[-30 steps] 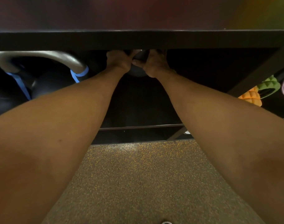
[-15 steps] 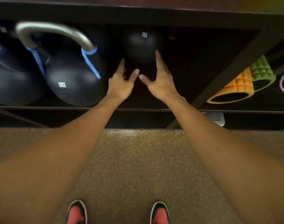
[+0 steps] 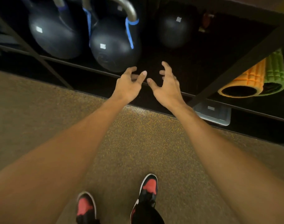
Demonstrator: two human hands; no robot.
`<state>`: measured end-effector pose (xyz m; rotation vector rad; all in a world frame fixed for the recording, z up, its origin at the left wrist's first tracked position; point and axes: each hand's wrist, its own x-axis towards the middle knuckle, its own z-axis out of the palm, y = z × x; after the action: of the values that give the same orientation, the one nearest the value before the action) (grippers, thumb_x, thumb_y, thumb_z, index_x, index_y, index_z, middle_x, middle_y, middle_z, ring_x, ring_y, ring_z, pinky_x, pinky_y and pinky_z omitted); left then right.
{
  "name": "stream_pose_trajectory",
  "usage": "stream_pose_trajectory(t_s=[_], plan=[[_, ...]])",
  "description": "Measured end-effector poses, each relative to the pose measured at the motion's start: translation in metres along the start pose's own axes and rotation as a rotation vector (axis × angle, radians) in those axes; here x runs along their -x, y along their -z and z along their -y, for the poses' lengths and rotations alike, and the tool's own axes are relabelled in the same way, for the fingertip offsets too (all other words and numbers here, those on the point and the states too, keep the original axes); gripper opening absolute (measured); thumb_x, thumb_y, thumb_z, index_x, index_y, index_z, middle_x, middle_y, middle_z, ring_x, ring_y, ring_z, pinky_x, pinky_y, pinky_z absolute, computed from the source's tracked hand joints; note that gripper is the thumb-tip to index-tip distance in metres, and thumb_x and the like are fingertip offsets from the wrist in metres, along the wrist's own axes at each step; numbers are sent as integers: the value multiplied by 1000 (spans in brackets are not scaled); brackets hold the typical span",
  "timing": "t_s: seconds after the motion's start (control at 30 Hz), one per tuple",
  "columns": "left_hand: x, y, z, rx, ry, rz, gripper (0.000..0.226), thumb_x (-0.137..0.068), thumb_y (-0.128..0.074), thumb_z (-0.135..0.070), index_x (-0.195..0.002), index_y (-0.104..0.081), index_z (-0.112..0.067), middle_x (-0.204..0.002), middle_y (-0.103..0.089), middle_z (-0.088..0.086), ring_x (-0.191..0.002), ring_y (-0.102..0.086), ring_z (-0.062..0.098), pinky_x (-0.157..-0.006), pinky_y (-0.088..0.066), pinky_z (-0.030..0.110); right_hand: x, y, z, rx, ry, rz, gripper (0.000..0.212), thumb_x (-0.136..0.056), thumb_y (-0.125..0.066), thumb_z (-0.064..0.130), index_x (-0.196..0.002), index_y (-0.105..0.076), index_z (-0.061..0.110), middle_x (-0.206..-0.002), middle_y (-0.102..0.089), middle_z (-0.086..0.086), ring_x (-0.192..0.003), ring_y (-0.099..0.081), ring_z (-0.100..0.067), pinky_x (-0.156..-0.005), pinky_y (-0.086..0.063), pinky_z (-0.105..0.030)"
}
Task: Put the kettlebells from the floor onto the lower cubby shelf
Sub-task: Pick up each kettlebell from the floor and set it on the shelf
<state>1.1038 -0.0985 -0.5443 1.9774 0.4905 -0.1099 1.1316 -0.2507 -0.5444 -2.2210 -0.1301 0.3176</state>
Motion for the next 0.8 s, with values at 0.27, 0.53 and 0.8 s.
stream_pose_trajectory(t_s=[0.27, 0.53, 0.8], plan=[[100, 76, 73, 54, 197, -113, 68, -101, -56, -54, -156, -40, -18, -135, -63, -3, -118, -61, 10, -85, -49, 17, 83, -80, 42, 51, 34, 218, 78, -97, -69, 45, -162, -27, 31, -150, -49, 5, -141, -41, -17, -106, -40, -36], [252, 165, 207, 100, 312, -248, 69, -99, -57, -58, -153, -46, -17, -140, -63, 3, -119, -61, 12, -95, -48, 25, 223, -215, 77, 95, 130, 431, 76, -97, -68, 48, -161, -29, 35, -145, -52, 6, -141, -42, -18, -106, -39, -36], [417, 236, 312, 89, 376, -357, 65, -100, -57, -56, -150, -50, -15, -137, -65, 4, -115, -62, 14, -91, -45, 22, 378, -314, 111, 110, 221, 543, 76, -96, -68, 47, -160, -30, 34, -142, -54, 8, -139, -42, -17, -103, -33, -30]])
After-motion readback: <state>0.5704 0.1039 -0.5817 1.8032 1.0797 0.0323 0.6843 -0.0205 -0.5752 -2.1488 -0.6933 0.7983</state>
